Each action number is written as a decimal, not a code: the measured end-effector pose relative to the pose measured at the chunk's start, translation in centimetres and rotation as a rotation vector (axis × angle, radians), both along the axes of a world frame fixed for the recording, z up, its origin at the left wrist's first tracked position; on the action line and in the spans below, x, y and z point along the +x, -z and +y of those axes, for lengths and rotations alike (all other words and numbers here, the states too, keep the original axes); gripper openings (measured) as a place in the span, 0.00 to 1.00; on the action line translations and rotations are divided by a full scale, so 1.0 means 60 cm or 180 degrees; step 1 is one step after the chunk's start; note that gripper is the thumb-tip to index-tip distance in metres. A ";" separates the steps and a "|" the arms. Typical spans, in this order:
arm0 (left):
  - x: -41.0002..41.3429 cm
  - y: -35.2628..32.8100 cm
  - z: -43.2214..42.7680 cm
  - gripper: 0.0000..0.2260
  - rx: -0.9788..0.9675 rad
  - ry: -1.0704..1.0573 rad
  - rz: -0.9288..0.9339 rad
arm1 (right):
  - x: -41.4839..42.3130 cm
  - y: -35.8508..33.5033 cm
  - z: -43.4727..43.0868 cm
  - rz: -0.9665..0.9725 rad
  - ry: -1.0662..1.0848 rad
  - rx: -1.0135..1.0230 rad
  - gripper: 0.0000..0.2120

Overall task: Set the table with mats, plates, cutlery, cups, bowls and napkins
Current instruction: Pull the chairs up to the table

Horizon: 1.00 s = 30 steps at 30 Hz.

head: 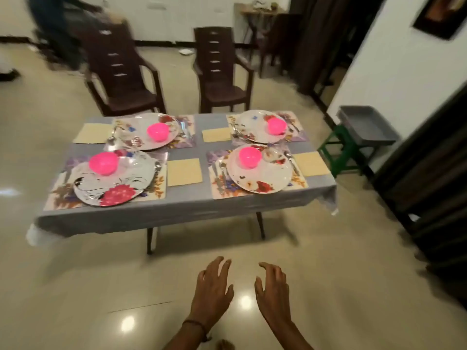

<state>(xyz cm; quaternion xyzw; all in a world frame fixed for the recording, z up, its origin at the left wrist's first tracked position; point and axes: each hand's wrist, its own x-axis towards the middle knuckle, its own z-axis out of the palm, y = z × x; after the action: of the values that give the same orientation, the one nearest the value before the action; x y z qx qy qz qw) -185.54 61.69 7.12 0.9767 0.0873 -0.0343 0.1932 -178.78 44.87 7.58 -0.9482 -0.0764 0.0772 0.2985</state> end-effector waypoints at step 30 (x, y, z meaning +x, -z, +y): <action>-0.289 0.140 -0.552 0.23 0.0896 0.4275 0.1142 | -0.606 0.125 -0.518 0.2580 0.1960 0.0182 0.41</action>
<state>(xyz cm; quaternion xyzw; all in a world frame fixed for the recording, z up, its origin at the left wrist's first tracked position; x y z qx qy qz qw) -202.86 28.60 -1.27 0.8144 -0.4997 -0.2947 -0.0151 -215.11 13.80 0.10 -0.8121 0.3265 0.3451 0.3389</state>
